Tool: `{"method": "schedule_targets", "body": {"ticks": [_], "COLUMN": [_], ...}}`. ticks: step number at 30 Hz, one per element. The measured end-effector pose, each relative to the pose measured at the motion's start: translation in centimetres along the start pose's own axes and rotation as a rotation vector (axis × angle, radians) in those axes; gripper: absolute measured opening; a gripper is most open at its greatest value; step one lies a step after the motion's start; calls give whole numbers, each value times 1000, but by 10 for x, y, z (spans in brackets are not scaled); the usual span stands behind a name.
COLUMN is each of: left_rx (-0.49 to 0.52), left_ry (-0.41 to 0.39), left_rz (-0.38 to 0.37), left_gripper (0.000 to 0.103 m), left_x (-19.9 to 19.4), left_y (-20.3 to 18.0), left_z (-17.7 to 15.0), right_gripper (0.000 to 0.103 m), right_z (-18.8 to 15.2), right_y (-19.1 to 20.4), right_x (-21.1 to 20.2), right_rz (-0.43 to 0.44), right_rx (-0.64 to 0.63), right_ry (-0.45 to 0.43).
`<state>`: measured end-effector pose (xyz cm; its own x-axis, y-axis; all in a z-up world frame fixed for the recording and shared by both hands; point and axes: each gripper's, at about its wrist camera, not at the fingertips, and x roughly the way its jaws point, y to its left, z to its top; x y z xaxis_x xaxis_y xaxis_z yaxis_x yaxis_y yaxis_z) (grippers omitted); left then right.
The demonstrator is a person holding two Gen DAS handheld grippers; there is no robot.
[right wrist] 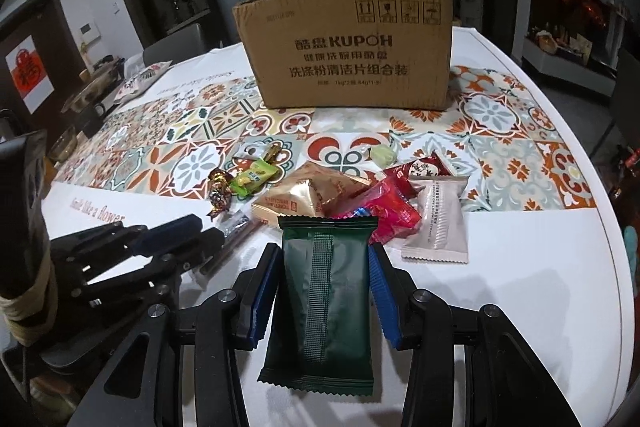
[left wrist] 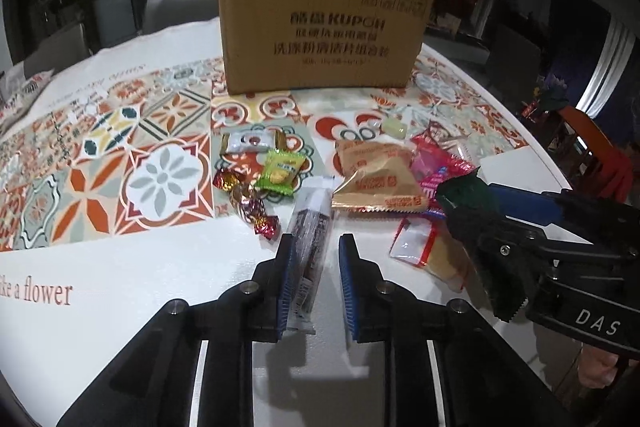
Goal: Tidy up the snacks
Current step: 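Close the left tool on the grey bar while the right tool grips the green bar, then carry both bars over the cardboard box and open both tools to drop them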
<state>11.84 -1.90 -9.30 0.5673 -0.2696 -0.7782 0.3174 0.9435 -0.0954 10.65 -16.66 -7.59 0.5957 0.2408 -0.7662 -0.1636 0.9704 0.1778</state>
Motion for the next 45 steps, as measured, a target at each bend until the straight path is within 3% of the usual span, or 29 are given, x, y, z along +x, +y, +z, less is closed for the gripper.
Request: {"method": "schedule_targets", "body": {"ticks": [13,15,26,36,45], "left_rx": [36,34,-11,34,90], "left_ry": [31,40,-32,-144,-219], "left_rz": [38,33,13,23,52], "left_gripper": [27,20,19,19,19], "left_x": [26,27,-17,-54,-75], "left_y": [-2,-2,-5,-16,-13], "left_z": [2,1,13,58,130], "right_gripper": [45,45,45,45,45], "right_z": [1,0,5,41,109], "right_y": [-2,-2,-5,-9,-15], "right_x": [12,12,-7,-36,-49], "right_rz": [2,0,10,19,25], "right_rx": [8,8,16,-21,-58], "right_ry": [29,28,-26,-118,-208]}}
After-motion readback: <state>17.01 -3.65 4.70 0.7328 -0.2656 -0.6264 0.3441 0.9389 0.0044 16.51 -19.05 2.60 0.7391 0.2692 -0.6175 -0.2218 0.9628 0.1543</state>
